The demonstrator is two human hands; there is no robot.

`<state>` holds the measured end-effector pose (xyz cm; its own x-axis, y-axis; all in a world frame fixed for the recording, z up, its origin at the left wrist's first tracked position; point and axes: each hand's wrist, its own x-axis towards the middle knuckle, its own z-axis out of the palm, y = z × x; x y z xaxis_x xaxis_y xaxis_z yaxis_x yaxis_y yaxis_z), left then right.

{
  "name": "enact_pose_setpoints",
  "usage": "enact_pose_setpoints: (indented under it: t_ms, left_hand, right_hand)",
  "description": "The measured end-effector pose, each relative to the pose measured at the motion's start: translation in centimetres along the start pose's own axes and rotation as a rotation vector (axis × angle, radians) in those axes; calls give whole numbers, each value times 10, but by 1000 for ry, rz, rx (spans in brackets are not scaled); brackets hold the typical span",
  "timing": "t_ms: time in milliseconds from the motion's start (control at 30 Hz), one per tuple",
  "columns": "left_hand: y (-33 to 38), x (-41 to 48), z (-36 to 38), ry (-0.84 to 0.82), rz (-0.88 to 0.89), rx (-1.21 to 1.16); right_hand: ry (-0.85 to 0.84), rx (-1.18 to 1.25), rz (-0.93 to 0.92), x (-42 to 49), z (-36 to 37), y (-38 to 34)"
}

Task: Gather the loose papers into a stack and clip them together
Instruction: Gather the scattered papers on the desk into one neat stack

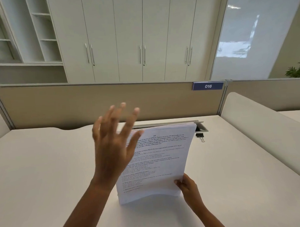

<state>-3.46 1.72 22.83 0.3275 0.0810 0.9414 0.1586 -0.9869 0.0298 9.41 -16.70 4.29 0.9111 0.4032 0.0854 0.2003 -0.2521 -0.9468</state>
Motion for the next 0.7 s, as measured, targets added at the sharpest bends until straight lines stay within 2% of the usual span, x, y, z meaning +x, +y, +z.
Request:
enact_pose_setpoints:
  t_ms: [67,133,300,400,500,600,633,700]
  left_hand:
    - [9,5,-1,-154,74,137]
    - [12,8,0,-254,78,162]
    - [5,8,6,-295,103,136]
    - [6,4,7,-301,149,80]
    - [-3,1,6,-216,98,21]
    - [-23,-5,8,-190,-181,-86]
    - [-30,-10,10,-239,-337,-156]
    - [-37,-22,17,-459,-693,-353]
  right_hand:
    - [-26,6,9,1,-2,-1]
    - [-71,28,10,2,-6,-5]
    - [-113,144,-39,5,-10,-23]
    - [-44,170,-66,10,-10,-31]
    - [31,272,-41,13,-10,-33]
    - [15,390,12,13,-12,-32]
    - [-15,425,38,13,-12,-31]
    - [-113,477,100,12,-13,-30]
